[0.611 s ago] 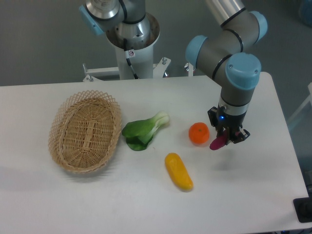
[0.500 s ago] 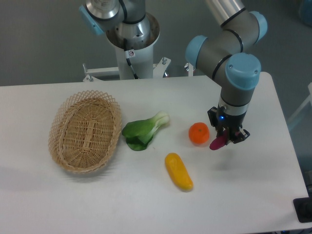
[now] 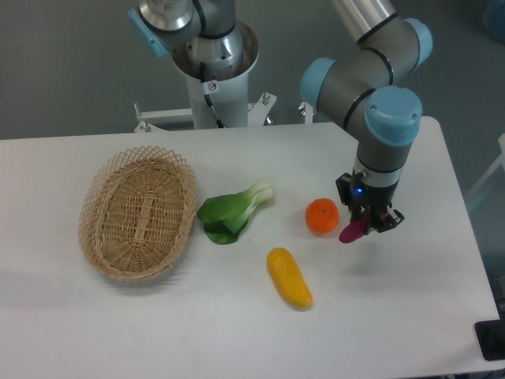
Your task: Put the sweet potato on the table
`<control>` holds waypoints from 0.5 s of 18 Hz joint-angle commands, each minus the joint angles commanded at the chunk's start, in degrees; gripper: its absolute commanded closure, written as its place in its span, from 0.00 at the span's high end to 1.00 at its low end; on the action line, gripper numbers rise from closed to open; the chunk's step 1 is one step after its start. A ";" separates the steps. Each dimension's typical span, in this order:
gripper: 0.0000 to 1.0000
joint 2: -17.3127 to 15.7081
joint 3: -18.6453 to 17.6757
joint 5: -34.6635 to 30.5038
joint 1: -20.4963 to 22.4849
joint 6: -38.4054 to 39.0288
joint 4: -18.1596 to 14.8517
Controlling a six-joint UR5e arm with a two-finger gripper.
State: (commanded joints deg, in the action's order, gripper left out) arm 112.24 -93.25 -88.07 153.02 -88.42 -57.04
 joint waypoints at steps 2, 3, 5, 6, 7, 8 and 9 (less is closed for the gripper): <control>0.31 0.00 0.00 0.00 0.00 -0.09 0.00; 0.31 0.09 -0.09 0.00 0.00 0.09 0.17; 0.31 0.09 0.00 0.09 0.00 0.09 0.00; 0.31 0.09 0.00 0.17 0.00 0.00 0.00; 0.31 0.09 0.00 0.18 0.00 0.09 0.00; 0.31 0.09 0.00 0.18 0.00 0.26 0.00; 0.31 0.09 0.00 0.18 0.00 0.18 0.00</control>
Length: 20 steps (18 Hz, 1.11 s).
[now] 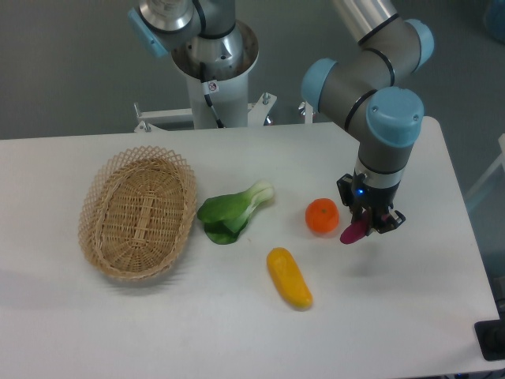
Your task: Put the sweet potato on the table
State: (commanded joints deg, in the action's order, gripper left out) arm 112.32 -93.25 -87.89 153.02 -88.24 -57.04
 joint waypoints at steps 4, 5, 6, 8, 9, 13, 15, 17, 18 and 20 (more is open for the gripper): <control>0.32 0.09 -0.96 0.00 0.00 -0.35 0.26; 0.33 0.09 -1.05 0.00 0.00 -0.44 0.35; 0.33 0.00 -1.40 0.00 0.00 -0.44 0.35; 0.32 -0.44 -2.19 0.00 0.00 -0.53 0.26; 0.32 -0.79 -2.72 -0.09 0.00 -0.70 0.18; 0.30 -3.68 -7.63 0.09 0.26 -7.10 0.26; 0.30 -5.27 -11.41 0.17 1.05 -10.53 0.44; 0.30 -6.93 -15.81 0.18 1.84 -15.28 3.42; 0.30 -7.64 -17.04 0.18 2.19 -16.34 3.60; 0.30 -9.22 -18.80 0.09 2.72 -19.06 3.60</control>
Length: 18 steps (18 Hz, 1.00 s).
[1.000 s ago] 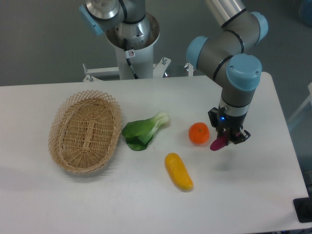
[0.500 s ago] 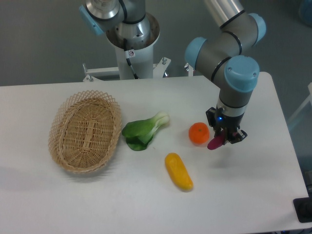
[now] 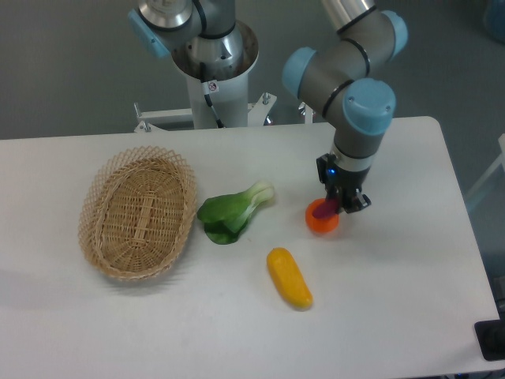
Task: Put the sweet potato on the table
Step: 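Carry the sweet potato past the orange toward the bok choy, then lower the sweet potato onto the table beside the orange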
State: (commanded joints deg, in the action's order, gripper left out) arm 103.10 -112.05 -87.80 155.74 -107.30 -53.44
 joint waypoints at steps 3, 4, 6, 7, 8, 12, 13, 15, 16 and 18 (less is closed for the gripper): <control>0.30 -2.46 -3.34 0.00 1.84 -4.13 0.00; 0.30 -3.25 -4.39 0.00 2.37 -5.54 0.00; 0.30 -4.49 -6.24 -0.09 2.99 -7.48 0.00; 0.30 -4.66 -6.95 -0.18 3.08 -7.92 0.00; 0.30 -4.84 -7.65 -0.18 2.99 -8.01 0.09; 0.30 -5.46 -9.50 -0.35 2.99 -8.28 0.00; 0.31 -5.46 -10.02 -0.35 2.99 -8.36 -0.09; 0.36 -5.55 -10.99 -0.44 2.99 -9.15 0.00; 0.38 -5.55 -11.34 -0.96 3.08 -9.42 0.00; 0.44 -5.55 -11.61 -2.37 3.08 -9.94 0.00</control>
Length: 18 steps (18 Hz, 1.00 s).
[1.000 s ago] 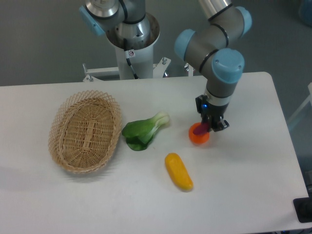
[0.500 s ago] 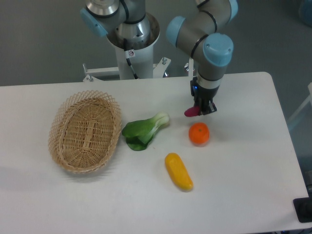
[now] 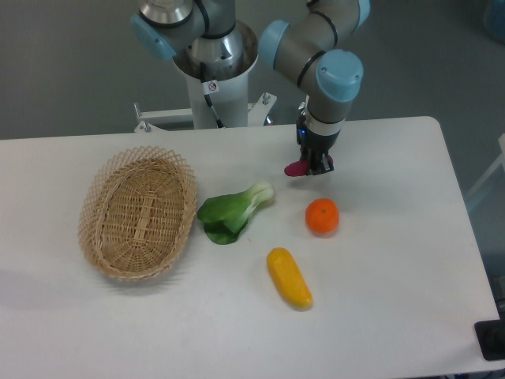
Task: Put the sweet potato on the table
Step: 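Lower the sweet potato onto the table beside the orange, then open the gripper to release the sweet potato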
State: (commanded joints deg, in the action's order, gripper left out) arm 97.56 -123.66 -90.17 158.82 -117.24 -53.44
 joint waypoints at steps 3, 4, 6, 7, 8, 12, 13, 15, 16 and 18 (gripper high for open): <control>0.56 0.09 -0.26 -0.09 0.18 0.09 0.00; 0.58 0.09 -0.35 -0.01 0.18 0.26 0.00; 0.61 0.26 -0.35 -0.01 0.26 0.26 0.00; 0.63 0.26 -0.27 -0.01 0.35 0.26 0.00; 0.67 0.26 -0.26 -0.01 0.70 0.26 0.00; 0.78 0.26 0.61 0.35 1.05 0.44 0.09; 0.82 0.18 1.22 0.43 1.05 0.52 0.09; 0.93 0.18 2.80 0.61 1.05 0.79 -0.09; 0.97 0.18 3.77 0.61 1.05 0.79 -0.09; 1.00 0.44 6.05 0.78 0.97 1.23 -0.26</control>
State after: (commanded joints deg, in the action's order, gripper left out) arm 98.00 -117.61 -89.38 159.79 -116.02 -53.70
